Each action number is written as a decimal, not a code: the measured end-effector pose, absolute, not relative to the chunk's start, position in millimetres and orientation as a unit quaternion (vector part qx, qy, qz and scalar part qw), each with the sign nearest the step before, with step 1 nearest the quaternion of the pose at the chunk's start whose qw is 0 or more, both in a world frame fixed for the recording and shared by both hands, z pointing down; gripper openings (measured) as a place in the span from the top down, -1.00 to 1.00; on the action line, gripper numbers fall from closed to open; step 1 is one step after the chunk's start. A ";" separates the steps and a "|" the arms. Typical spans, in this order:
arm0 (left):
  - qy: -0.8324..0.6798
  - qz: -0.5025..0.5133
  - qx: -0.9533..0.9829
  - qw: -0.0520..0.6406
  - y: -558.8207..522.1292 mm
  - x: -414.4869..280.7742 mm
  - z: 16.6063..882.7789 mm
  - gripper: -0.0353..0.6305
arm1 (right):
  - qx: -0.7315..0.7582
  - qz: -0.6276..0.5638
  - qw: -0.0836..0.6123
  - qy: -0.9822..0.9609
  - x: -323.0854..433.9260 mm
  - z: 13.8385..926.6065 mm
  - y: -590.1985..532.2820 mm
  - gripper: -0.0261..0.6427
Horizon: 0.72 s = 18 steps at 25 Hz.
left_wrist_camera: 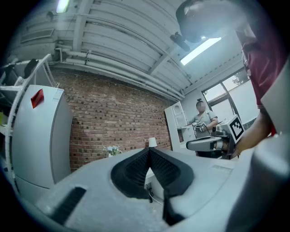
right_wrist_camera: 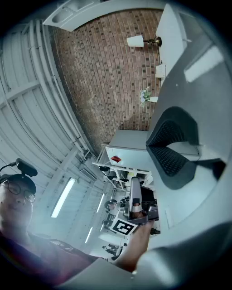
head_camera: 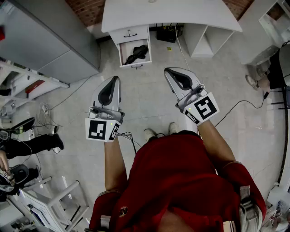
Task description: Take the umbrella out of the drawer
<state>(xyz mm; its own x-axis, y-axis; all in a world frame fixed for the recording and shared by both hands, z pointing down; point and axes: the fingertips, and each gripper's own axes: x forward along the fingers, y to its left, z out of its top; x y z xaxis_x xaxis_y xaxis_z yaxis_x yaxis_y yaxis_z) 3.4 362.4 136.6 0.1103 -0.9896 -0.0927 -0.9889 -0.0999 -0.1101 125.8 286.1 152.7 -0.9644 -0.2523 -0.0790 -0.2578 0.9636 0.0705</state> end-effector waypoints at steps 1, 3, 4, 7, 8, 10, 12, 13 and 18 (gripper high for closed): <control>0.667 -0.002 -0.742 0.073 363.4 0.7 136.0 0.87 | -0.128 0.040 0.034 0.990 123.3 152.3 287.6 0.89; 0.666 -0.002 -0.742 0.073 365.5 -5.0 135.1 0.87 | -0.127 0.039 0.037 0.991 118.2 151.2 290.5 0.88; 0.666 -0.001 -0.743 0.074 366.8 -8.2 134.8 0.87 | -0.126 0.037 0.039 0.991 115.6 150.4 291.9 0.89; 0.664 -0.001 -0.744 0.075 371.0 -18.7 135.8 0.87 | -0.131 0.034 0.042 0.990 107.8 150.6 294.9 0.88; 0.663 -0.001 -0.745 0.075 372.3 -22.6 136.6 0.87 | -0.134 0.034 0.041 0.990 105.0 151.4 295.4 0.88; 0.660 -0.001 -0.748 0.075 374.8 -31.0 138.1 0.87 | -0.141 0.034 0.039 0.989 98.4 152.7 296.4 0.88; 0.655 -0.003 -0.752 0.075 378.0 -40.1 140.1 0.87 | -0.148 0.034 0.036 0.988 91.3 153.5 298.5 0.88; 0.653 -0.004 -0.754 0.075 379.5 -44.7 141.4 0.87 | -0.152 0.034 0.036 0.987 88.0 153.9 299.8 0.88; 0.645 -0.007 -0.761 0.070 381.7 -66.1 150.9 0.87 | -0.165 0.033 0.025 0.985 74.3 160.3 304.7 0.88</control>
